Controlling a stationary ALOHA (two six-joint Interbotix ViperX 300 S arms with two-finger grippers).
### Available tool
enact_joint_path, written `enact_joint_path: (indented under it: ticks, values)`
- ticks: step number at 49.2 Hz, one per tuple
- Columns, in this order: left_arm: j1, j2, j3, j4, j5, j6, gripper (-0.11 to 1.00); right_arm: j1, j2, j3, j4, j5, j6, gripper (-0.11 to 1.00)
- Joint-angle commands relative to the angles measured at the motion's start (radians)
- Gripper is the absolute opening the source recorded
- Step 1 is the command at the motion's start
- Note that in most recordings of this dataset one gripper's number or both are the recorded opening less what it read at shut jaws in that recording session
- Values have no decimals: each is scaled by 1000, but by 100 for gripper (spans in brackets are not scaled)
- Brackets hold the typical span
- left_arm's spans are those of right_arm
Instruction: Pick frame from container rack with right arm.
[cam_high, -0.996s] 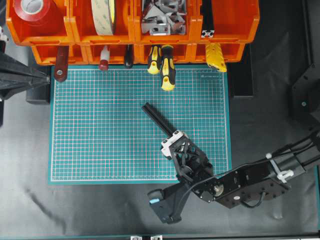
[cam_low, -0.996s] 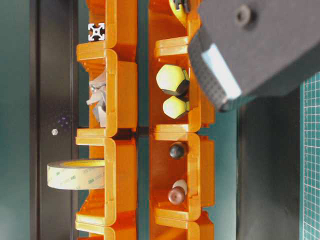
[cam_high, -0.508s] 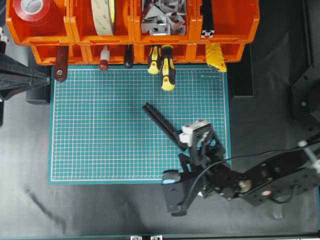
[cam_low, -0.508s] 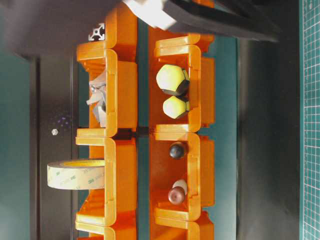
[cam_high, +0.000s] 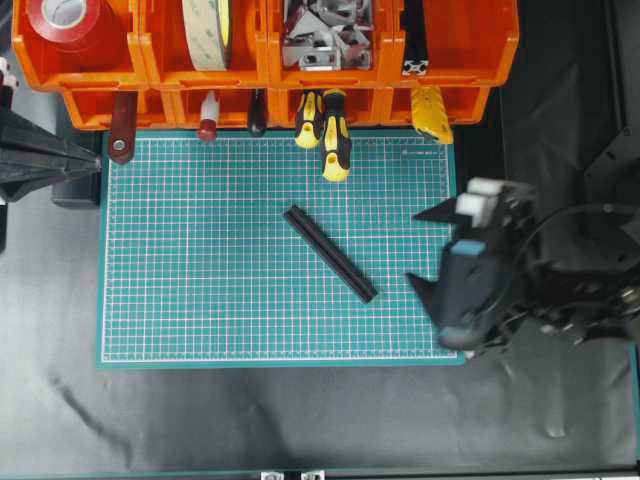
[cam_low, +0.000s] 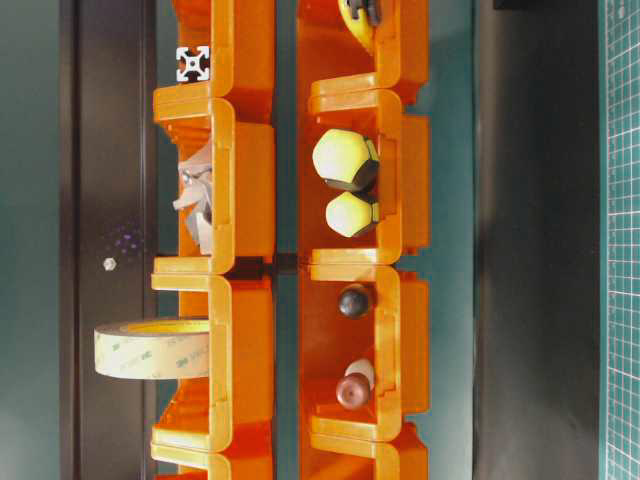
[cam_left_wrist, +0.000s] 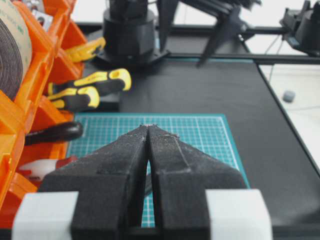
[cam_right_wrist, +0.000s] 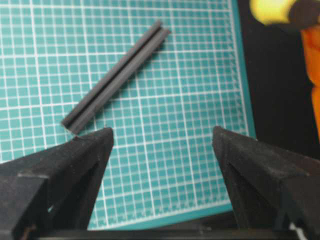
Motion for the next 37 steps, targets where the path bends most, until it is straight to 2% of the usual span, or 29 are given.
enact_joint_path:
  ticks: [1, 11, 27, 37]
  values:
    - [3, 3, -12, 3, -5, -3, 1, 2, -91, 37, -11, -21, 52, 78]
    - [5, 3, -12, 3, -5, -3, 1, 2, -213, 123, -15, -98, 123, 78]
    - [6, 2, -11, 3, -5, -3, 1, -3, -394, 186, -29, -175, 127, 77]
    - [6, 2, -11, 3, -5, -3, 1, -8, -419, 212, -29, -181, 126, 77]
